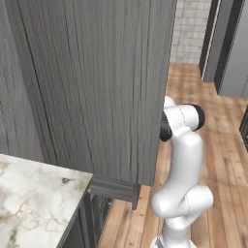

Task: Organize the utensils by type. Pick up the wooden spoons from the counter and place them in the open cabinet. Then pick up the metallic utensils from the counter and place them in the open drawer.

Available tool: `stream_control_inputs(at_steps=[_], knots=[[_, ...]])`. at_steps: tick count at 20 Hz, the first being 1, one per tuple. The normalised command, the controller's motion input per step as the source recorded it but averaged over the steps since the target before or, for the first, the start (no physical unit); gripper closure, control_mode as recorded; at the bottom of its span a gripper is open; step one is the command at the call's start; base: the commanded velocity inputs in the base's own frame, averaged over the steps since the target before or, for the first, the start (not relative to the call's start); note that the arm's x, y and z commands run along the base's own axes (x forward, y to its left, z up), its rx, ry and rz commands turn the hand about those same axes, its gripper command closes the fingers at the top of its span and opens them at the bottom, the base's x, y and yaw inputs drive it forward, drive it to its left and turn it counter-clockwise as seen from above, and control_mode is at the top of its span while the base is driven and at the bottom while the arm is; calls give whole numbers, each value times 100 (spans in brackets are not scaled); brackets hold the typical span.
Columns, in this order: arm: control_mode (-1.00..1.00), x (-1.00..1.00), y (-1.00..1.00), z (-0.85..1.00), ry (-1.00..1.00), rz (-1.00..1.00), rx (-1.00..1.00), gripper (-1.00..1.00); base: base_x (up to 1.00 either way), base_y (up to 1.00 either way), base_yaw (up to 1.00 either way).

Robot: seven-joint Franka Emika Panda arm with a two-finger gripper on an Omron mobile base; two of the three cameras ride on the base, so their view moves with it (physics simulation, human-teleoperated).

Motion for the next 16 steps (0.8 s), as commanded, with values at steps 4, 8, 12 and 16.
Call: stream_control_inputs(at_steps=[4, 8, 12, 16], knots=[[-100, 14, 0, -29, 0, -1, 0, 100, 0, 0, 0], [-100, 10, 0, -32, 0, -2, 0, 100, 0, 0, 0], [-100, 3, 0, -32, 1, -3, 0, 100, 0, 0, 0], [-100, -16, -19, -27, 8, -7, -3, 100, 0, 0, 0]])
